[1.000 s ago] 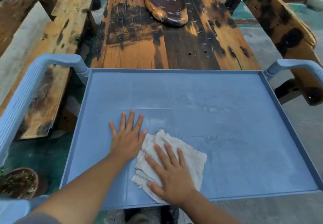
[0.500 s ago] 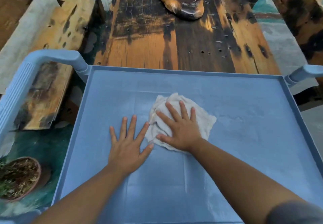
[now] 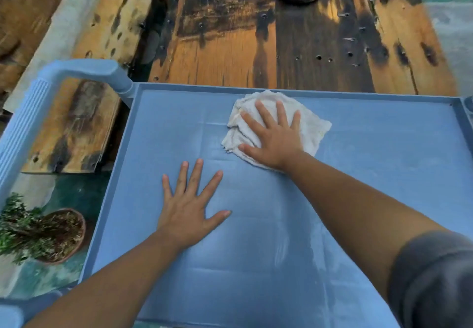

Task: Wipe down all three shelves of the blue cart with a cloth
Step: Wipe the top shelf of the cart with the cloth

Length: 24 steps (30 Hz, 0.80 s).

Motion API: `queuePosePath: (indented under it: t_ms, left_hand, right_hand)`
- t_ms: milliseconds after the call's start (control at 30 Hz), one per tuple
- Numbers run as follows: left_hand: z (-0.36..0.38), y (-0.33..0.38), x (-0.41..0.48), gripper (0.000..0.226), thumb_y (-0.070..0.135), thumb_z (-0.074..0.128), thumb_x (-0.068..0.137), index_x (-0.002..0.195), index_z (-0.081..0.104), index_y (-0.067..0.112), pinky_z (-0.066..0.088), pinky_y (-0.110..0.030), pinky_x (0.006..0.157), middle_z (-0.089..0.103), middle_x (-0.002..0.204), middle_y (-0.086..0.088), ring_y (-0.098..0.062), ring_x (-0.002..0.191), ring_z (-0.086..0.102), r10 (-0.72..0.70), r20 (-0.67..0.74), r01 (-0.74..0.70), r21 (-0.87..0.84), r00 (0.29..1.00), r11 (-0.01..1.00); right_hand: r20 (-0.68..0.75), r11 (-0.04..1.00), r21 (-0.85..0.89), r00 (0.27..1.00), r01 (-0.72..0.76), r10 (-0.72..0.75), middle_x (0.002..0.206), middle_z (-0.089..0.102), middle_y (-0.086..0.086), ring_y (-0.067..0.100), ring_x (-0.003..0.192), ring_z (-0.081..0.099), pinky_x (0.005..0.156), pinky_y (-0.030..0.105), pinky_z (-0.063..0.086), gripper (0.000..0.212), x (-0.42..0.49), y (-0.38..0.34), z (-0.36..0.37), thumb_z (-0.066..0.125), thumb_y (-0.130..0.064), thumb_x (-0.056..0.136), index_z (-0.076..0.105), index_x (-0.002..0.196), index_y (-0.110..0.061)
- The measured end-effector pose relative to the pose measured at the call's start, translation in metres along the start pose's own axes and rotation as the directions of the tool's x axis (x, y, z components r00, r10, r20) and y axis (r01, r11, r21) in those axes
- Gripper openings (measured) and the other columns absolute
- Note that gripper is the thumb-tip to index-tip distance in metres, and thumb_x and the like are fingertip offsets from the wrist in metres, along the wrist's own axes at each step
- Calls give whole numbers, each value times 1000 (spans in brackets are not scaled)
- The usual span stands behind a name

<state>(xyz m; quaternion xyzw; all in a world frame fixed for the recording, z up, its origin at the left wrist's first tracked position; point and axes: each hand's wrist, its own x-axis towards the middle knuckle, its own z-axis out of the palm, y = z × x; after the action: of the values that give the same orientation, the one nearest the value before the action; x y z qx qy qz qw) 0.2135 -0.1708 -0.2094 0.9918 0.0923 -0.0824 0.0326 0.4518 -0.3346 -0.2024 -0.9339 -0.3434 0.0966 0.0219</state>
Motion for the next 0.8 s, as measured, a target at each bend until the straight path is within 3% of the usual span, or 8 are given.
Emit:
queuePosePath:
  t_ms: [300,633,800]
  left_hand:
    - [-1,-9,1,84,86,22,82,154,6,45,9,-71,112,-4,167,-3,-33,152,-6,-8,-25,8,-1,1000,1000]
    - [7,-22,-2,84,88,19,81,153,4,48,13,-69,110,2,167,-4,-33,152,0,-12,-52,12,12,999,1000]
    - [4,-22,-16,85,90,11,79,152,-6,50,1,-68,111,-9,166,-3,-32,152,-10,-25,-25,24,-5,999,1000]
  right_hand:
    - [-33,999,10,998,-47,48,169,-7,-8,41,152,-13,111,74,-5,83,-42,-24,14,14,-85,82,-1,155,-50]
    - [-68,997,49,996,-52,56,169,2,-4,43,153,-6,113,74,0,80,-152,-73,37,32,-78,87,14,157,-44]
    - [-15,995,61,997,-75,76,169,-1,-6,42,153,-6,113,72,4,76,-184,-95,32,29,-74,90,11,158,-44]
